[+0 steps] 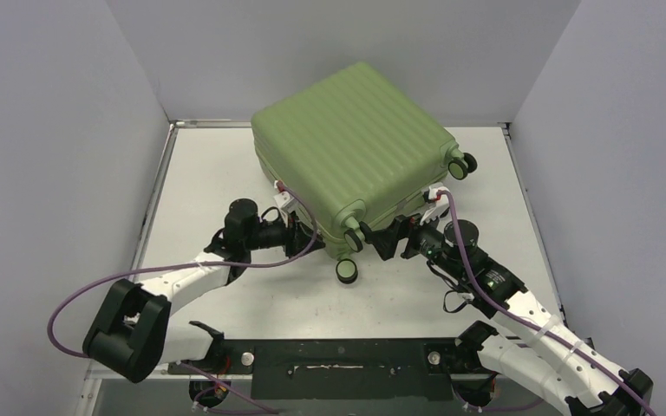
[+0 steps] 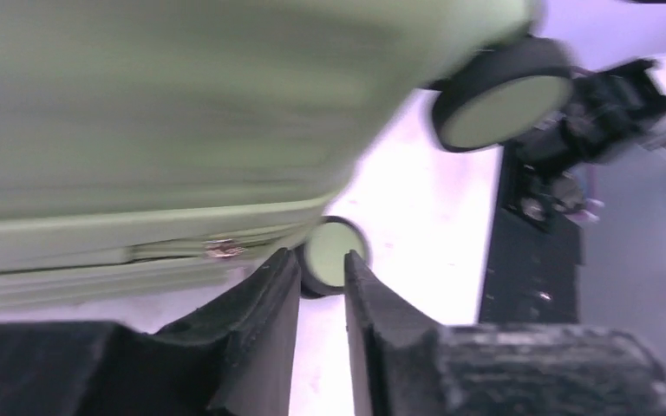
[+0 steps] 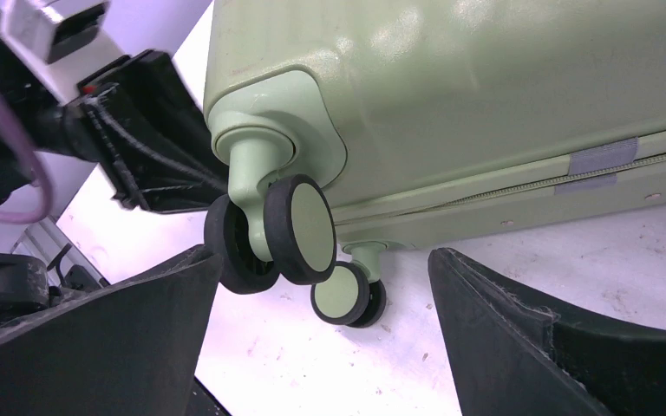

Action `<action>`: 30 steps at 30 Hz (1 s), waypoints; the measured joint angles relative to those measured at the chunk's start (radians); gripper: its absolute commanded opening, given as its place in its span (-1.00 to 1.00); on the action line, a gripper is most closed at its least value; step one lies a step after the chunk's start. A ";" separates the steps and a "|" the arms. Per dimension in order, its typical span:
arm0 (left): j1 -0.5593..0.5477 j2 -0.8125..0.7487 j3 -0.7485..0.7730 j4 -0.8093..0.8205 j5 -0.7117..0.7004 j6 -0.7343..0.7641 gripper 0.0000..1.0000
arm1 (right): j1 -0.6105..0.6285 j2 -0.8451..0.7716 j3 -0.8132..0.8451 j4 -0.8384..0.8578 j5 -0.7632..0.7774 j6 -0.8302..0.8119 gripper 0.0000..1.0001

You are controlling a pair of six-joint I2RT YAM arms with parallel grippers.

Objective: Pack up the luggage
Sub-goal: Zip the luggage at the center of the board.

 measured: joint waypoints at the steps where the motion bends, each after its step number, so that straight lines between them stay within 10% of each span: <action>1: -0.008 -0.021 0.000 -0.019 0.029 -0.008 -0.98 | 0.000 0.000 -0.003 0.004 0.000 0.000 0.86; 7: -0.019 -0.255 0.000 -0.207 0.109 0.017 -0.91 | 0.000 -0.001 -0.028 0.014 0.000 0.004 0.86; 10: -0.012 -0.375 0.000 -0.309 0.027 0.061 0.03 | 0.000 0.000 -0.032 0.016 0.000 0.004 0.86; 12: -0.004 -0.425 0.000 -0.350 -0.047 0.089 0.32 | 0.000 0.000 -0.032 0.021 0.000 0.005 0.86; 20: -0.011 -0.365 -0.002 -0.431 -0.276 0.176 0.37 | 0.006 0.000 -0.032 0.029 0.000 0.005 0.86; 30: -0.320 -0.216 -0.001 -0.396 -0.642 0.268 0.38 | 0.009 0.000 -0.032 0.028 0.005 0.018 0.86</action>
